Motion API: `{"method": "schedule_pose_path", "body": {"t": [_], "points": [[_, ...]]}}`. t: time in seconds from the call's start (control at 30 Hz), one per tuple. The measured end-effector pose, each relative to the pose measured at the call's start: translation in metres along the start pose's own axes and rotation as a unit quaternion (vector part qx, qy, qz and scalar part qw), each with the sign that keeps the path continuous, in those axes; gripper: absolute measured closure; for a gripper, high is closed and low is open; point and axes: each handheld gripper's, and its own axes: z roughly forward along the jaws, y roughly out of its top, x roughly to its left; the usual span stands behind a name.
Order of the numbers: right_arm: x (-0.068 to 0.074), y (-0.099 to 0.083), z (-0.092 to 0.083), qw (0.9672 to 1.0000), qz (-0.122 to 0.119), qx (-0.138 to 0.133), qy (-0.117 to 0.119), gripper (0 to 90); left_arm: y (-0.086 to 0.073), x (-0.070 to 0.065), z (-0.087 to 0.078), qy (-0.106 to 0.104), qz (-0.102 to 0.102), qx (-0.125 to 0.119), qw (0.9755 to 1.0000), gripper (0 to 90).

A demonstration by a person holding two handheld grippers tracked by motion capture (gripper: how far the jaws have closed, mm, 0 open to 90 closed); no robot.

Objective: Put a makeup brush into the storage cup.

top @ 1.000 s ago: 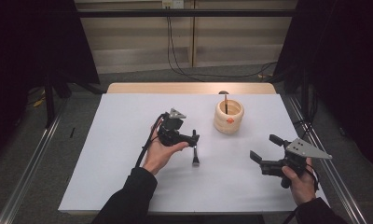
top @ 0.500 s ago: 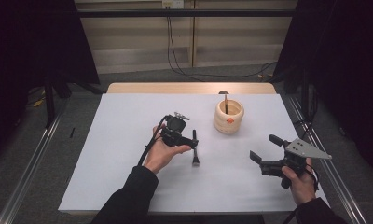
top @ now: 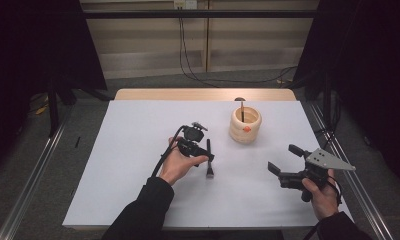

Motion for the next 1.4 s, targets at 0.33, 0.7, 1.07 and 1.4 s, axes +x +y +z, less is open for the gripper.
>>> {"method": "schedule_pose_path", "body": {"t": [0.33,0.7,1.07,1.4], "points": [[0.000,0.000,0.001,1.0000,-0.006,0.005,0.003,3.4,0.003,-0.003,0.008,0.015,0.023,0.038,0.9989,43.1],[0.000,-0.001,0.000,1.0000,-0.006,0.004,0.003,3.4,0.006,-0.014,0.024,0.029,-0.012,0.066,0.9974,47.5],[0.000,-0.001,0.000,1.0000,-0.004,0.005,0.004,3.3,0.008,-0.014,0.029,0.040,-0.004,0.093,0.9949,56.1],[-0.001,-0.001,0.000,1.0000,-0.005,0.005,0.005,3.4,0.010,-0.010,0.029,0.052,-0.010,0.107,0.9928,72.9]]}}
